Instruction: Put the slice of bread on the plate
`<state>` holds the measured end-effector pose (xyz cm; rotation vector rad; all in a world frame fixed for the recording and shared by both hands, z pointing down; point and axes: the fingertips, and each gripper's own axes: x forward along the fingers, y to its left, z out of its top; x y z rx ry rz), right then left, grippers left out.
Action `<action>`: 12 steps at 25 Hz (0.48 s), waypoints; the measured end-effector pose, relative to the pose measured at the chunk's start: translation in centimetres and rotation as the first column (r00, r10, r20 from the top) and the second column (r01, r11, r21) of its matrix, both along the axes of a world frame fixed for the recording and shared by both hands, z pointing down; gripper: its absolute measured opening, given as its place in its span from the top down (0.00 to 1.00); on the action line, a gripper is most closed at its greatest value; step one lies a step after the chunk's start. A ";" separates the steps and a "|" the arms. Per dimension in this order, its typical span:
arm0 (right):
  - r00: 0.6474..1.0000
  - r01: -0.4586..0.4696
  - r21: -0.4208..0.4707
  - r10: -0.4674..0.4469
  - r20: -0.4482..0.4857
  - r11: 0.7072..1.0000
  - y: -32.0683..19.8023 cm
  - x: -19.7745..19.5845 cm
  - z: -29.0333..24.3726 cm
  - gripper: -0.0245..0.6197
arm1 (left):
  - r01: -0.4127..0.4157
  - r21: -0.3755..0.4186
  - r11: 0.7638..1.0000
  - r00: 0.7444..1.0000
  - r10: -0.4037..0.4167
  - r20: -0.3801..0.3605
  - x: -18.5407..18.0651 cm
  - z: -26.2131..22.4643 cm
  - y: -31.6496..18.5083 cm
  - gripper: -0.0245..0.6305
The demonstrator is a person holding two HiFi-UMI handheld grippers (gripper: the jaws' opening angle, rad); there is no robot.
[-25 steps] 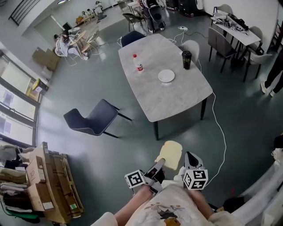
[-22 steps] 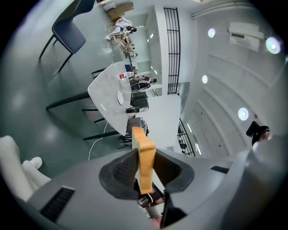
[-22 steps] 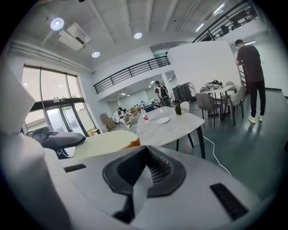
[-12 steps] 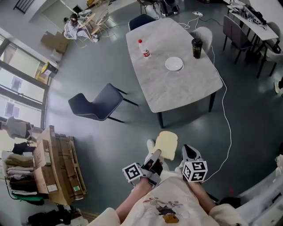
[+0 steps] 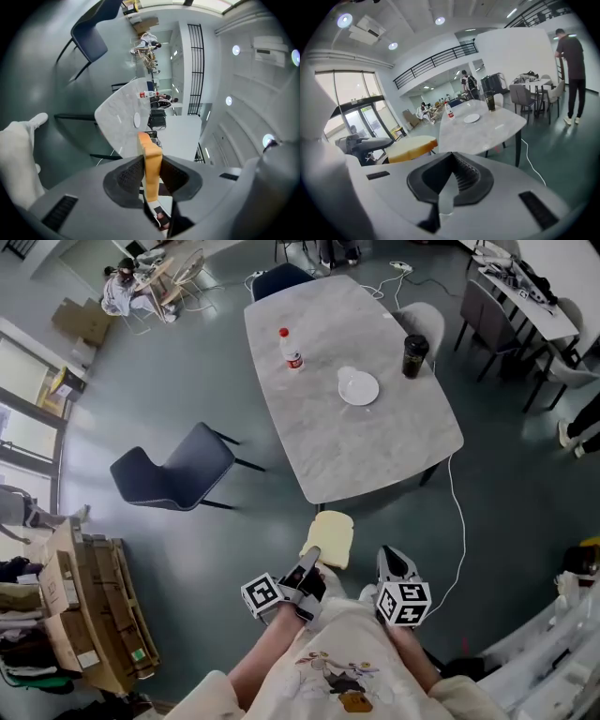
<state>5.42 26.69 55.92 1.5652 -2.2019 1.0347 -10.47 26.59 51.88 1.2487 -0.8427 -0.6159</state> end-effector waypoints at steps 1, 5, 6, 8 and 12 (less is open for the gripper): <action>1.000 -0.030 0.008 0.030 -0.005 1.000 -1.1 0.2 -0.9 0.95 | -0.025 0.020 0.999 1.000 0.025 -0.001 0.0 -0.8 -1.6 0.80; 0.979 -0.187 0.124 0.195 -0.052 0.974 -6.2 -0.3 -5.1 0.95 | -0.117 0.116 0.986 0.990 0.125 -0.066 0.1 -4.7 -8.0 0.80; 0.967 -0.231 0.180 0.246 -0.064 0.956 -7.4 -0.5 -6.4 0.95 | -0.135 0.128 0.983 0.986 0.146 -0.078 -0.6 -5.1 -9.1 0.80; 0.942 -0.299 0.252 0.327 -0.075 0.920 -9.6 -1.2 -8.2 0.95 | -0.158 0.139 0.978 0.981 0.171 -0.087 -2.6 -5.3 -11.2 0.80; 0.896 -0.416 0.243 0.441 -0.058 0.876 -12.9 -3.7 -7.9 0.95 | -0.186 0.155 0.970 0.974 0.203 -0.104 -6.7 -5.2 -14.4 0.80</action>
